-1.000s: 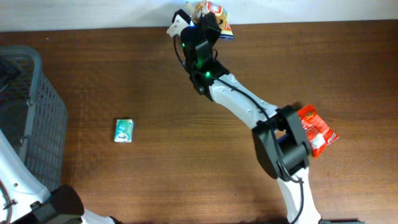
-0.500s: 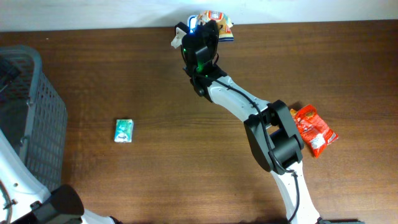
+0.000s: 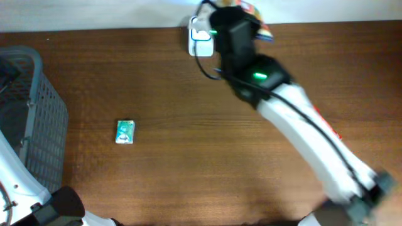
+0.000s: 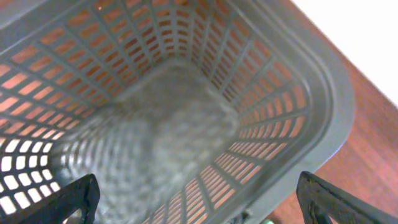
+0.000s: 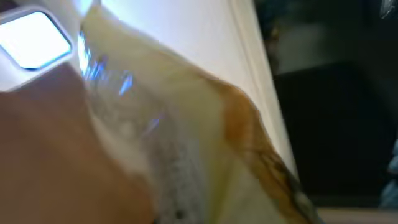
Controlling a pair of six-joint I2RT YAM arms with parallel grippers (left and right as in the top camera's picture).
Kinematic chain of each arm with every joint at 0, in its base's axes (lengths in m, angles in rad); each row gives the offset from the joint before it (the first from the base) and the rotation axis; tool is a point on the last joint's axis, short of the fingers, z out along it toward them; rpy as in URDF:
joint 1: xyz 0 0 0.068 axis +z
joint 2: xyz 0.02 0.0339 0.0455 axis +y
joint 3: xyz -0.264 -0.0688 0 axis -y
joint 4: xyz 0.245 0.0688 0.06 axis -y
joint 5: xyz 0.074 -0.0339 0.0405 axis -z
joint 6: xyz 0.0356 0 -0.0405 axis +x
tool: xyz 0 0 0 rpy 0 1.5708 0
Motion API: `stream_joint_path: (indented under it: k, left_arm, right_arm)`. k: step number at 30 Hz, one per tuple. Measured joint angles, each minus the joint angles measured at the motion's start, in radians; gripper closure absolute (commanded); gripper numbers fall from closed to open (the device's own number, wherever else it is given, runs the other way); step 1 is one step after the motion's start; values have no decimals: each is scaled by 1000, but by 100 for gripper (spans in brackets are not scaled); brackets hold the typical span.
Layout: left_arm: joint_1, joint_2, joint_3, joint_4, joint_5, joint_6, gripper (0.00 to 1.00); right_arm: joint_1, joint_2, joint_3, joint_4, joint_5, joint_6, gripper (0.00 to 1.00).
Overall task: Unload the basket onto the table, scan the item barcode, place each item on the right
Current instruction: 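Carry the white chip bag right and drop it near the red bag, then move the right gripper to the green tissue pack and grasp it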
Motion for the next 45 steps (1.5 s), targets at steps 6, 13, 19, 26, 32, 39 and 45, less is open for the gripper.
stream_joint_path:
  k: [6,13,19,26,32,39,45]
  left_arm:
    - [0,0,0,-2,-1,0,1]
    - [0,0,0,-1,-1,0,1]
    - [0,0,0,-2,-1,0,1]
    - [0,0,0,-1,-1,0,1]
    - [0,0,0,-1,-1,0,1]
    - [0,0,0,-2,-1,0,1]
    - [0,0,0,-1,-2,0,1]
  right_arm:
    - [-324,-174,5,-492,-510,603,96]
    - [-763,120,-99,-565,-755,835,96]
    - [-821,364,-117,-544,-837,856,40]
    - [-839,353,117,-789,-847,862,29]
    - [-738,318,303,-772,-991,861,28]
    - [-212,424,253,-352,-1188,922,29]
    - [142,635,242,-84,-1151,1004,43]
